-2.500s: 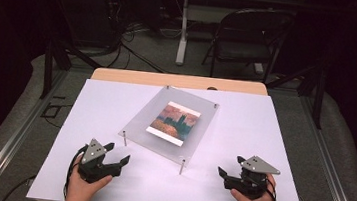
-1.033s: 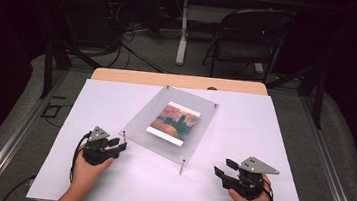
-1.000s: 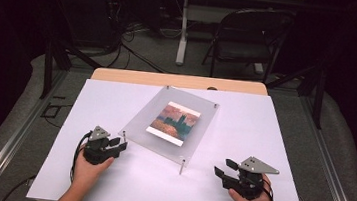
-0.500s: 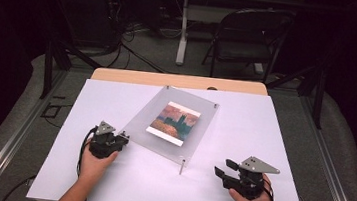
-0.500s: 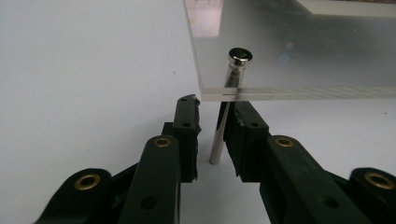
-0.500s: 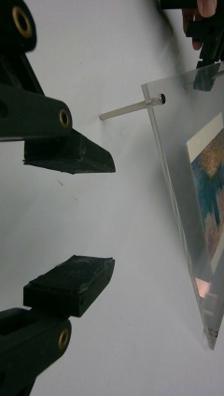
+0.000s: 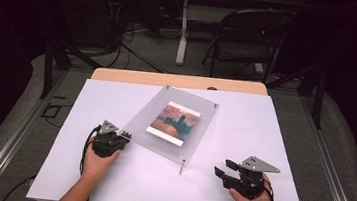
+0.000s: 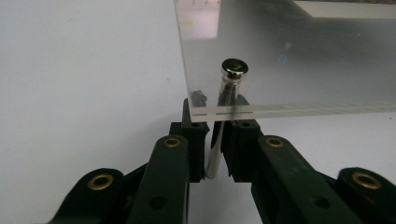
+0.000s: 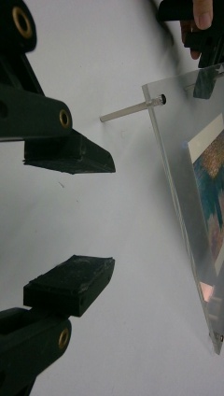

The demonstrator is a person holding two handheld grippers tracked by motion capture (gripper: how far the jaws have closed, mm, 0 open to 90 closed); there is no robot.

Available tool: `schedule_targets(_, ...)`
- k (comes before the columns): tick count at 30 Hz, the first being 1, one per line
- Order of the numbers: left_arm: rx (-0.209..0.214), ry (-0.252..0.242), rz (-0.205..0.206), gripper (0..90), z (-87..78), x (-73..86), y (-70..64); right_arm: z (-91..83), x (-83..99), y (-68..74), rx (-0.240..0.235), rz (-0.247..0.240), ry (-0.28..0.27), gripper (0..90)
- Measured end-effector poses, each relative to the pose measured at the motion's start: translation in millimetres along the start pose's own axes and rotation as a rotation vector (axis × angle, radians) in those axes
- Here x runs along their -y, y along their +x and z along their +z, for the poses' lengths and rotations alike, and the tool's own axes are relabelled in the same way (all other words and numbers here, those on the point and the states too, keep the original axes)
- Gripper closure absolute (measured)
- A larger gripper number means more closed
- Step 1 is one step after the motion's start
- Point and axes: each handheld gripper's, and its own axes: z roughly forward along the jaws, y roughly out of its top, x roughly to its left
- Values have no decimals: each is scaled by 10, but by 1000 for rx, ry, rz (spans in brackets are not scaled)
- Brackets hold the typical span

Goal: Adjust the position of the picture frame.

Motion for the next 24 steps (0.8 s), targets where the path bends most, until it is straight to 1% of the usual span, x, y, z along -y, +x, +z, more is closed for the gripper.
schedule_targets(3, 5, 0, 2, 814, 7, -1, -4, 1, 1, -5, 0, 3, -3, 466)
schedule_targets(5, 0, 2, 6, 841, 9, 3, -16, -1, 3, -11, -2, 5, 1, 466)
schedule_targets(8, 1, 1, 9, 845, 9, 3, -13, 7, 7, -11, -6, 11, 0, 467)
schedule_targets(13, 14, -2, -10, 845, 6, 4, 1, 13, 9, -16, -7, 14, 1, 469)
schedule_targets(16, 14, 3, -12, 847, 2, 0, 0, 16, 11, -19, -9, 14, 1, 469)
schedule_targets(22, 30, 18, -2, 849, -15, -7, -23, 21, 14, -12, -14, 19, 16, 469)
schedule_targets(24, 45, 27, 6, 849, -39, -10, -60, 38, 15, 1, -24, 14, 16, 469)
